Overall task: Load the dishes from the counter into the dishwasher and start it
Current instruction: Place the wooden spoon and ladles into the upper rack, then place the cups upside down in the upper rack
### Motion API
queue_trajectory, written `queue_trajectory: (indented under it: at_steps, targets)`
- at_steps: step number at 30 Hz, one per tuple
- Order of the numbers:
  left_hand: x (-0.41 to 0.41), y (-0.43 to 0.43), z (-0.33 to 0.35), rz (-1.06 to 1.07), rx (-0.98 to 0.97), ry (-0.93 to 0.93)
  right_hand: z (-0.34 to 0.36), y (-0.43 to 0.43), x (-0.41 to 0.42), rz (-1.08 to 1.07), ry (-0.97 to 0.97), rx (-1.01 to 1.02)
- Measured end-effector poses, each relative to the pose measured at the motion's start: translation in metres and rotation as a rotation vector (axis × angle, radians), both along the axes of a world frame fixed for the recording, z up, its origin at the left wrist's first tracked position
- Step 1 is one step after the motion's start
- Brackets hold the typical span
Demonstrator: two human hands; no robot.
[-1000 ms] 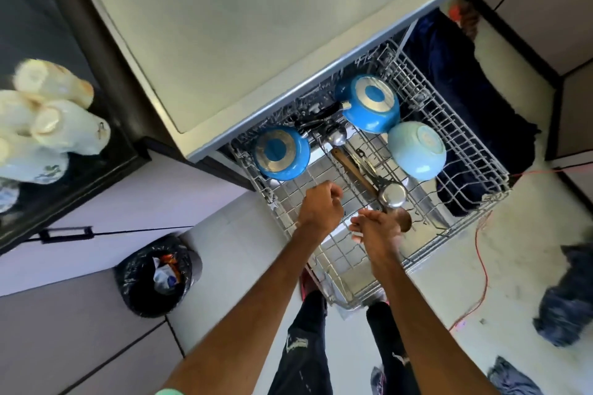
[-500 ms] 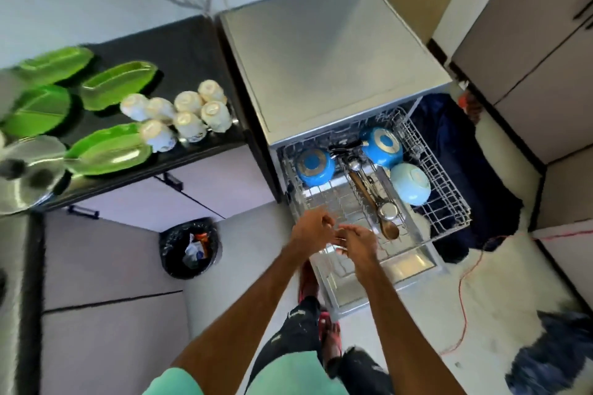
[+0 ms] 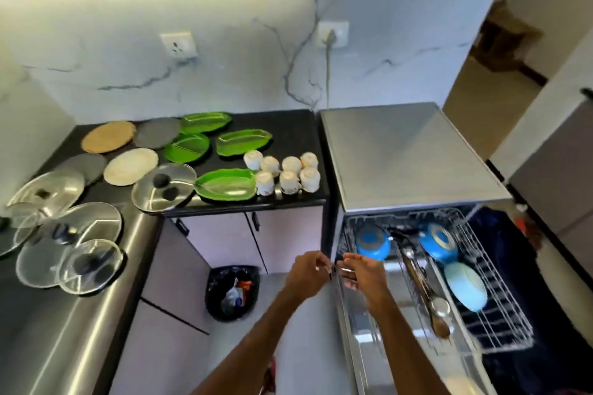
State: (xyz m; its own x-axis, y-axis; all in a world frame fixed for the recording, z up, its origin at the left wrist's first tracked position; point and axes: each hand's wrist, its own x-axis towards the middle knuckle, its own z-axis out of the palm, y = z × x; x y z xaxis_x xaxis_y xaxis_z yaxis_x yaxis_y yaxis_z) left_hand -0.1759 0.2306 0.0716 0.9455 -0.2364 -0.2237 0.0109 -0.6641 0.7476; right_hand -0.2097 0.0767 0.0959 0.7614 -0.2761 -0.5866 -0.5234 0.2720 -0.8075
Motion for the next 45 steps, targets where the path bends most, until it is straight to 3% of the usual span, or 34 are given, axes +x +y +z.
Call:
queue_trajectory:
  at_steps: [9,14,17,22,29,35,39,45]
  targets:
    - [0.120,0.144,0.036,0.054,-0.051,-0.124,0.013,0.108,0.131,0.089,-0.078,0.004]
    - [0.166,0.196,0.040,0.076,-0.043,-0.125,0.024,0.143,0.168,0.106,-0.096,-0.107]
    - [0.192,0.198,0.044,0.071,-0.003,-0.157,0.028,0.140,0.186,0.074,-0.113,-0.231]
    - [0.233,0.173,0.041,0.042,0.031,-0.242,0.019,0.110,0.221,0.124,-0.135,-0.606]
    - [0.284,0.116,-0.005,-0.020,0.164,-0.496,-0.013,0.067,0.290,0.301,-0.137,-0.852]
    - [0.312,0.065,-0.044,-0.234,0.412,-0.407,-0.081,0.040,0.340,0.526,-0.050,-0.875]
    - [0.330,0.043,-0.058,-0.264,0.632,-0.273,-0.085,0.038,0.342,0.541,-0.083,-0.835]
    - [0.336,0.036,-0.057,-0.154,0.644,-0.052,-0.075,0.035,0.352,0.583,-0.081,-0.867]
